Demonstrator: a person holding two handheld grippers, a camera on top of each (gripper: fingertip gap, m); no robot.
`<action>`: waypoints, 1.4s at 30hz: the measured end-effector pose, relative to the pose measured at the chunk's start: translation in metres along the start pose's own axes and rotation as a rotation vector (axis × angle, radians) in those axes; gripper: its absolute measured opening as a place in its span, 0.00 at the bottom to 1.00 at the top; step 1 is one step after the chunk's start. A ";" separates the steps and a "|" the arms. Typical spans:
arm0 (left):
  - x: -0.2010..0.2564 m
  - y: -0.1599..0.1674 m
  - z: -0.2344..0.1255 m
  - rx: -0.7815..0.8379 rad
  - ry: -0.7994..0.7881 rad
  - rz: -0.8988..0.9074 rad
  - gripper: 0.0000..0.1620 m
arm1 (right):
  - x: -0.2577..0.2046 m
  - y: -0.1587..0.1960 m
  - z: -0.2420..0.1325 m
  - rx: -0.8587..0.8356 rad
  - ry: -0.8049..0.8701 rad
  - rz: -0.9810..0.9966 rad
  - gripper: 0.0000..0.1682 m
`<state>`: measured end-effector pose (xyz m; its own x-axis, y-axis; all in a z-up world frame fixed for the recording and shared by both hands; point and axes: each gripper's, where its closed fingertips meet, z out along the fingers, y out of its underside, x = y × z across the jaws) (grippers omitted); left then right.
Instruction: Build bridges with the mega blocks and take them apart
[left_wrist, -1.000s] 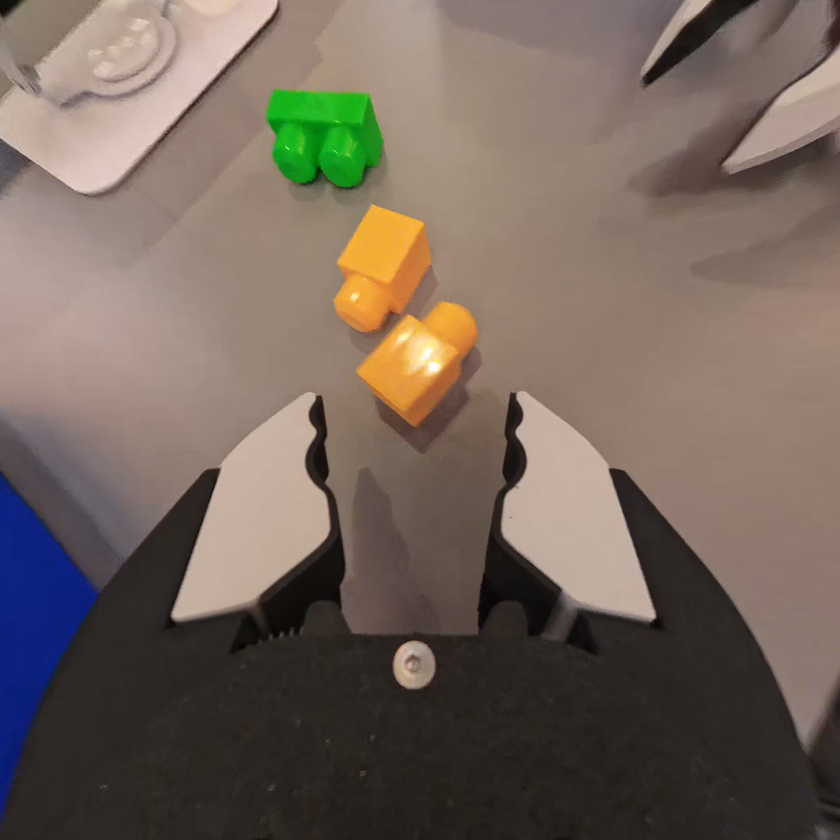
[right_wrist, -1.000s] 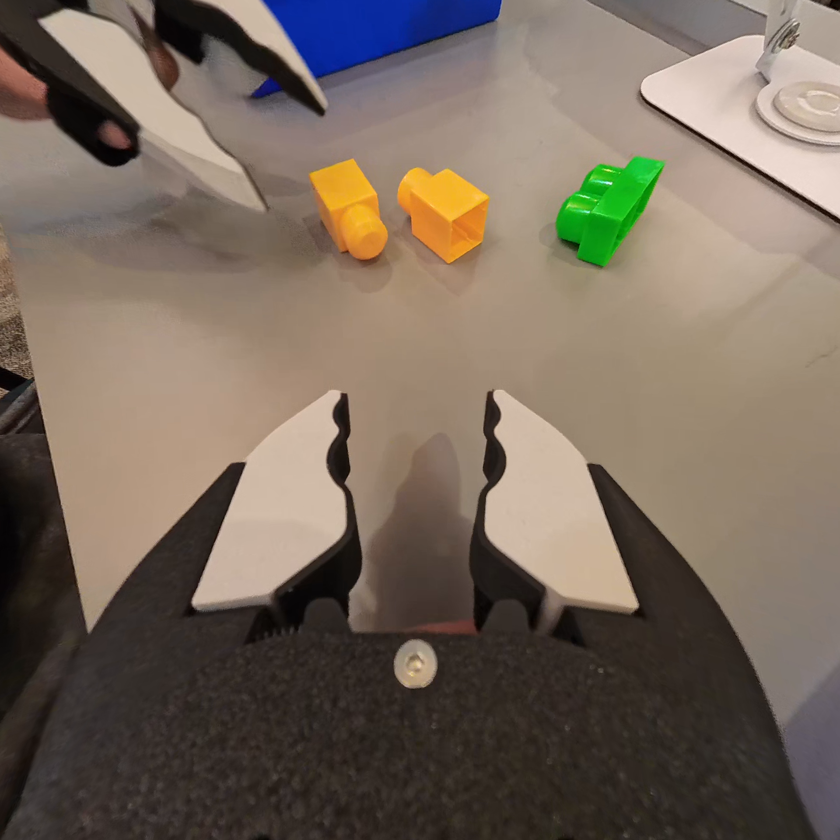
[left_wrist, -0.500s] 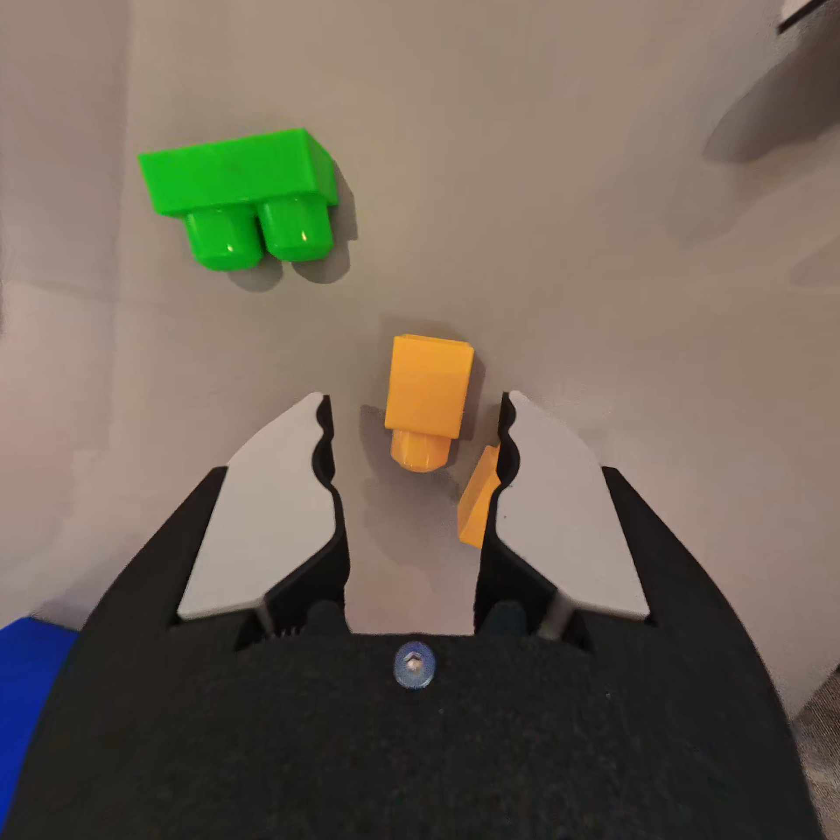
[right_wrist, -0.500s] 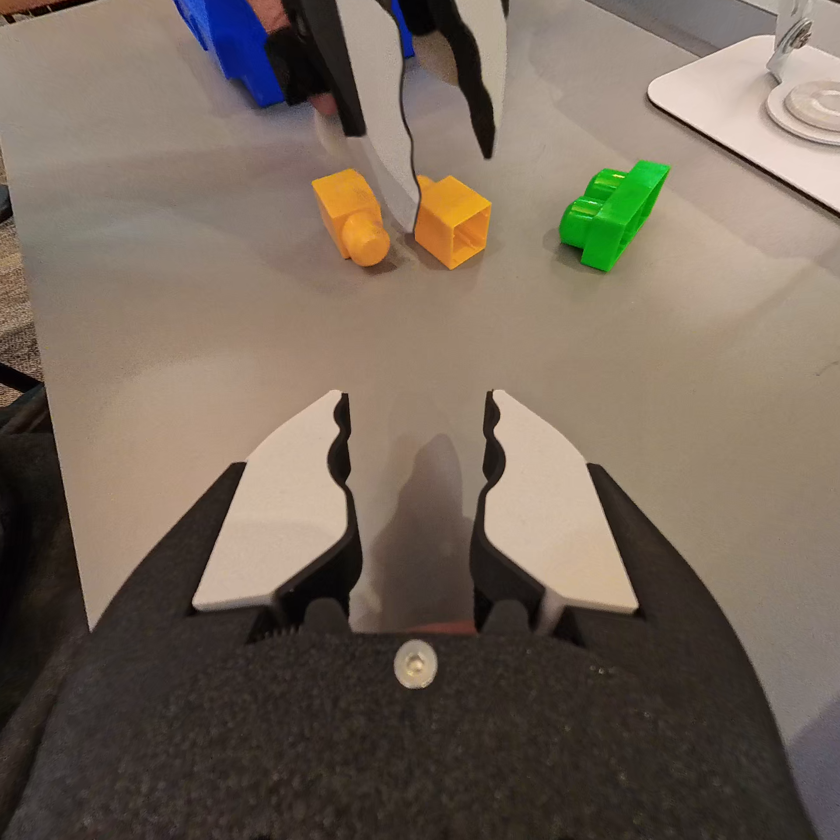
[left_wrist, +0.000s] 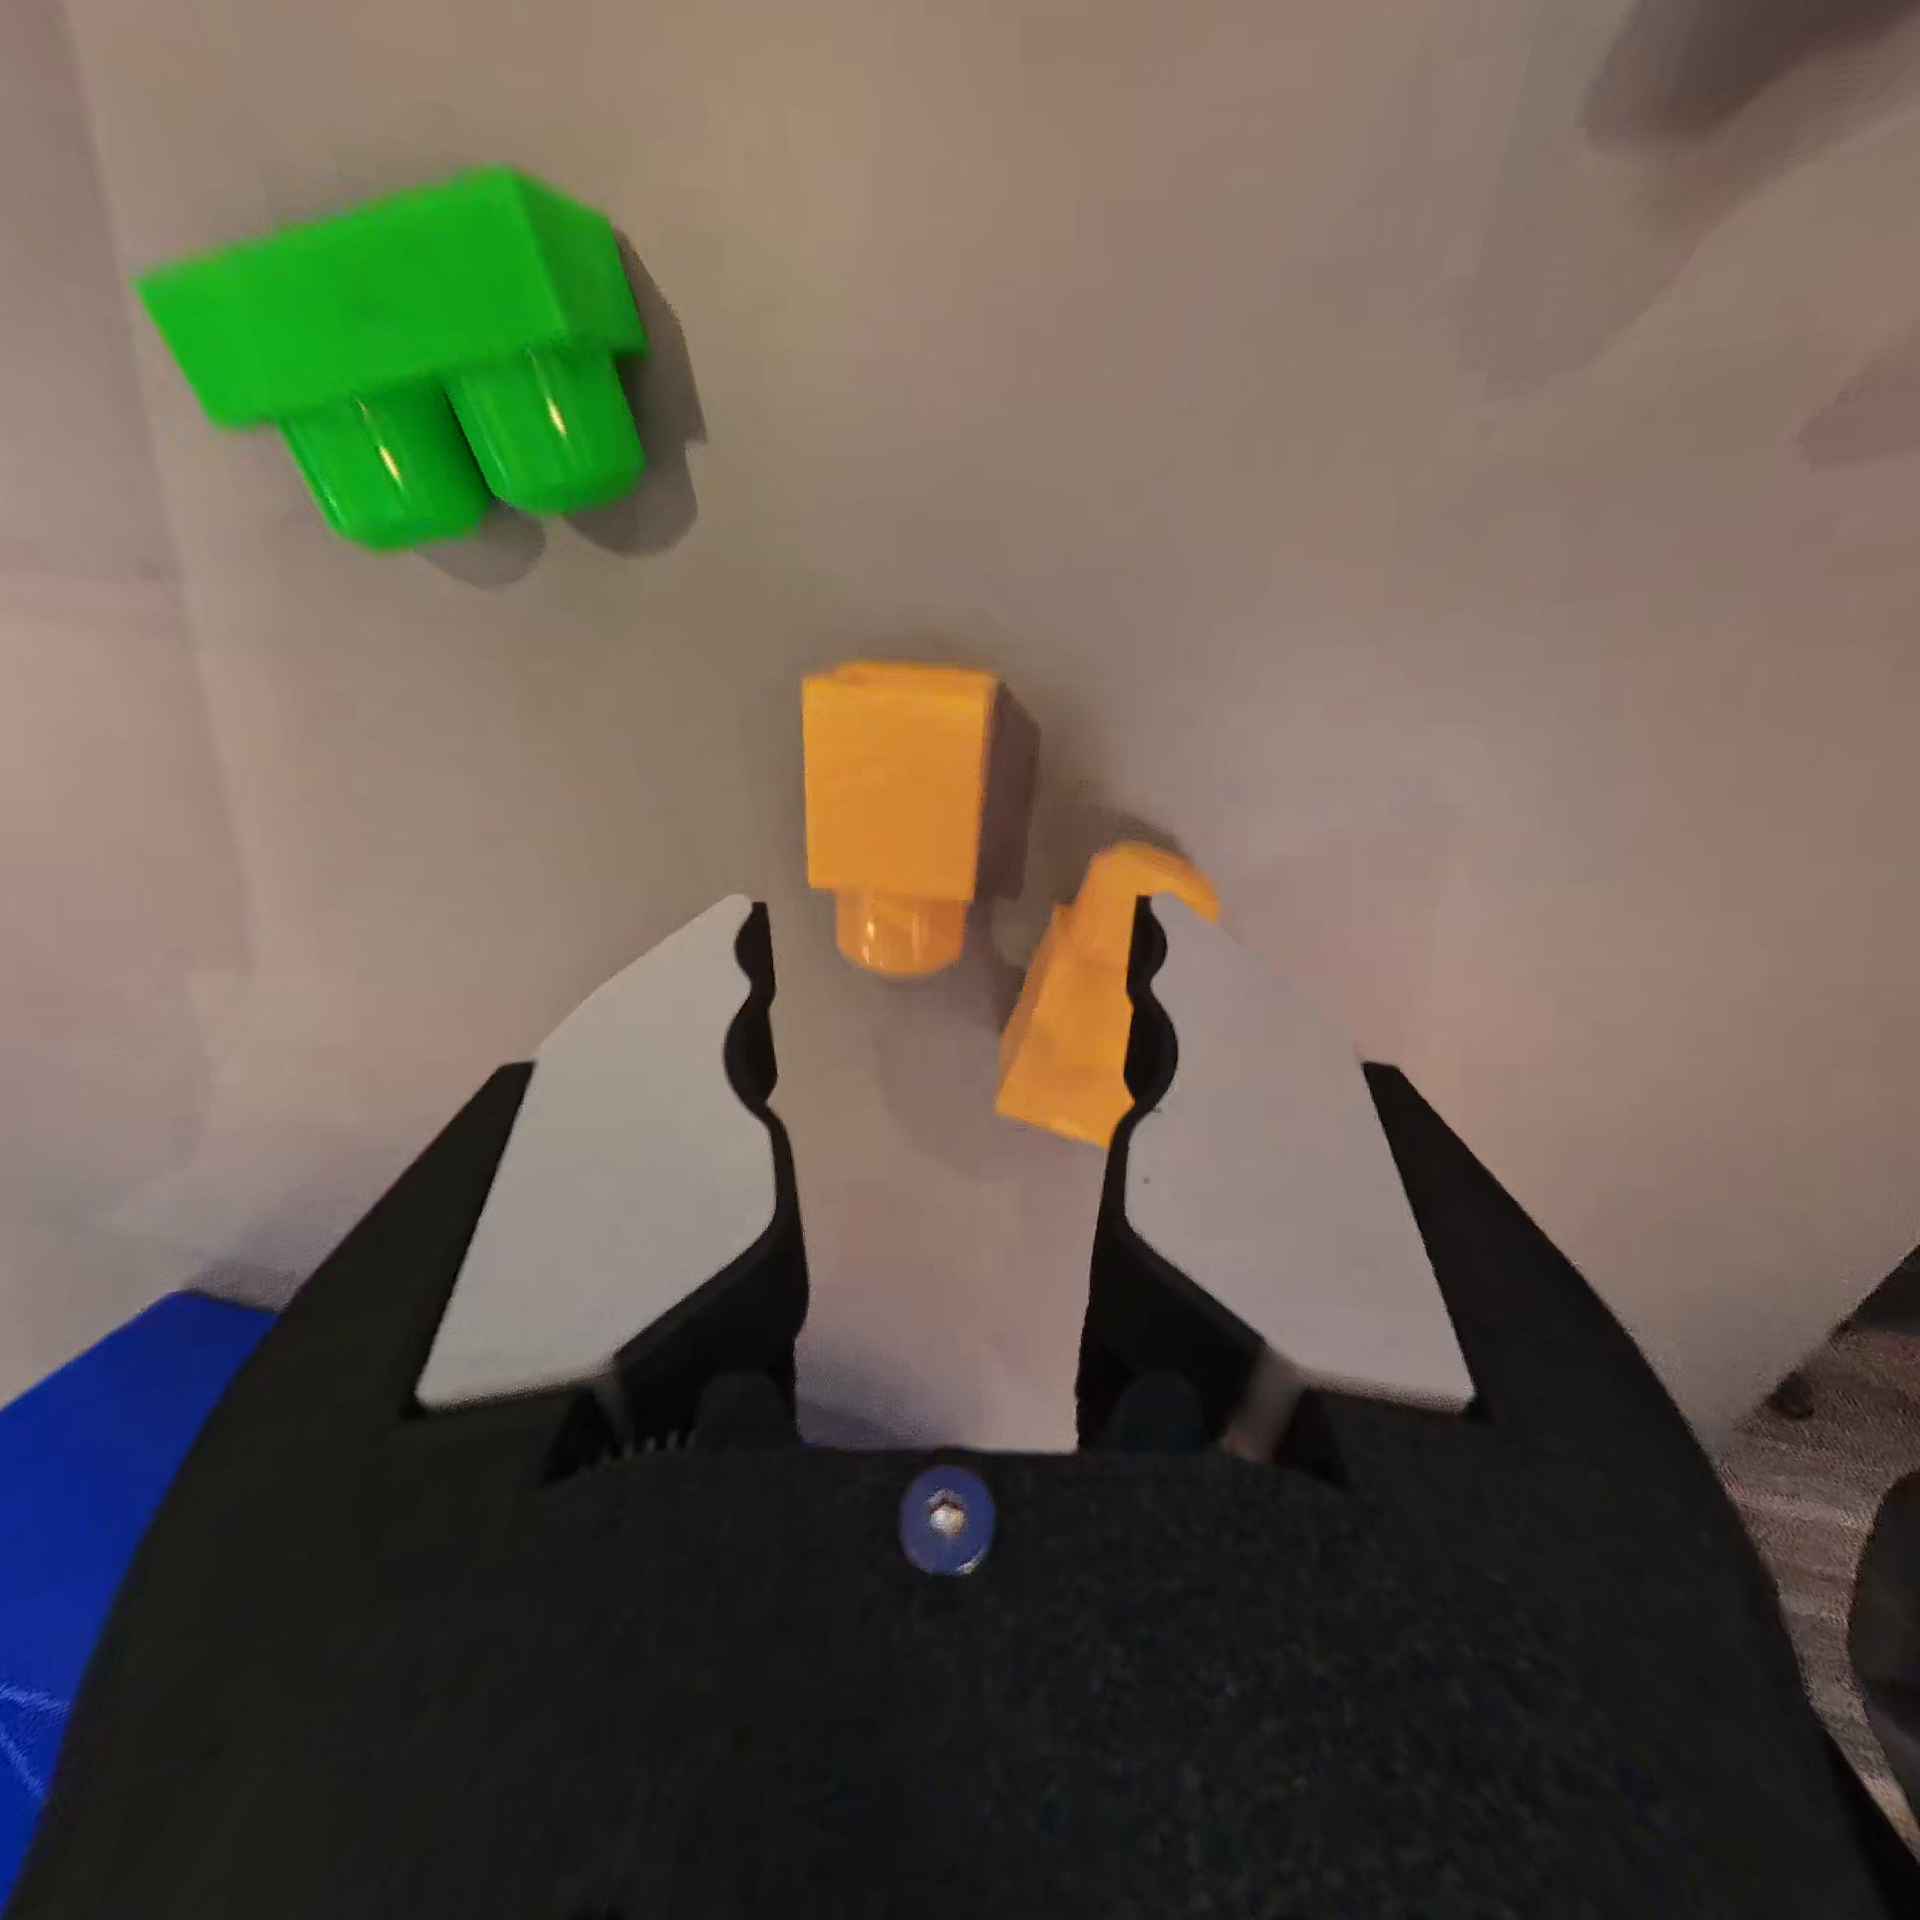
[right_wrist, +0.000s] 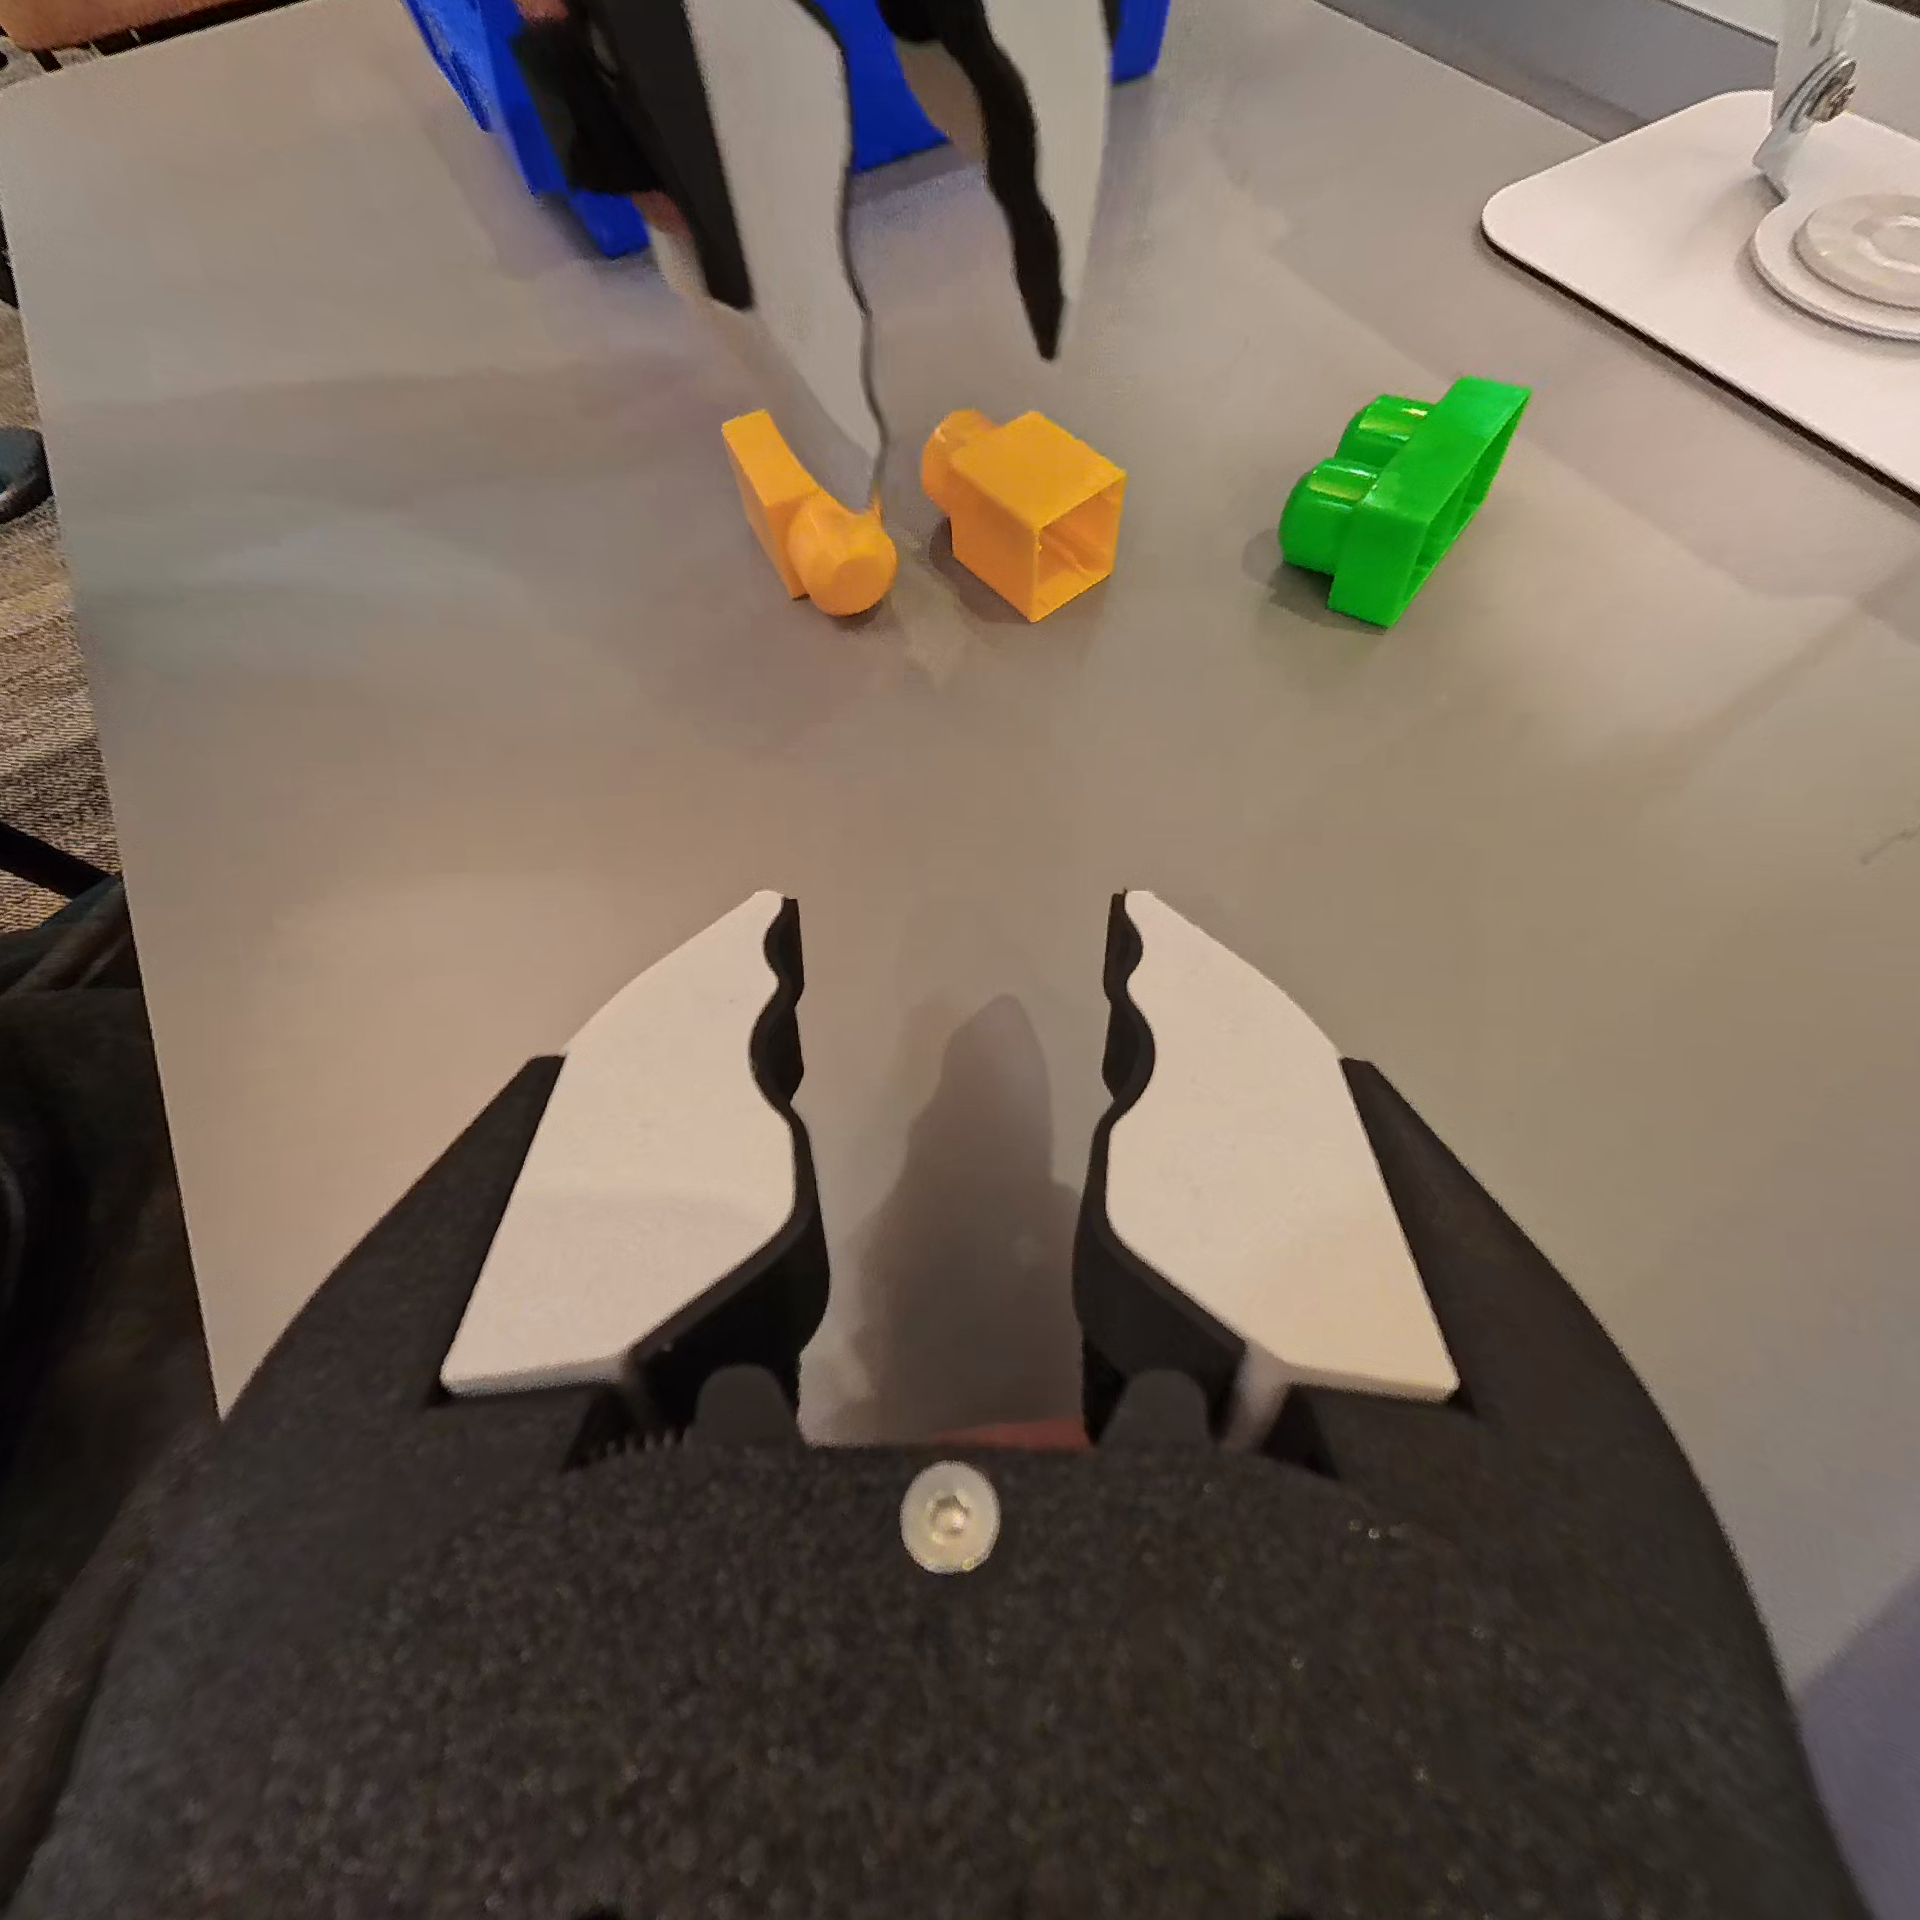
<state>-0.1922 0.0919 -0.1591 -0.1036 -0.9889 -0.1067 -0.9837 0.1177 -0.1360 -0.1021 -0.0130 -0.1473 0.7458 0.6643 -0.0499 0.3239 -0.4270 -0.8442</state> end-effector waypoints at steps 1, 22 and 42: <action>0.004 0.008 -0.002 -0.013 0.003 0.003 0.40 | 0.000 0.000 0.000 -0.001 0.000 -0.001 0.33; 0.053 0.047 -0.006 0.279 -0.047 -0.308 0.22 | -0.007 -0.003 0.001 -0.006 -0.017 -0.014 0.33; 0.032 -0.039 -0.008 0.519 -0.119 -0.650 0.22 | -0.006 -0.009 -0.006 0.017 -0.024 -0.004 0.32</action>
<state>-0.1586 0.0548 -0.1494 0.5049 -0.8617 0.0505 -0.6467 -0.4164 -0.6391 -0.1061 -0.0165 -0.1360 0.7302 0.6807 -0.0588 0.3173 -0.4141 -0.8532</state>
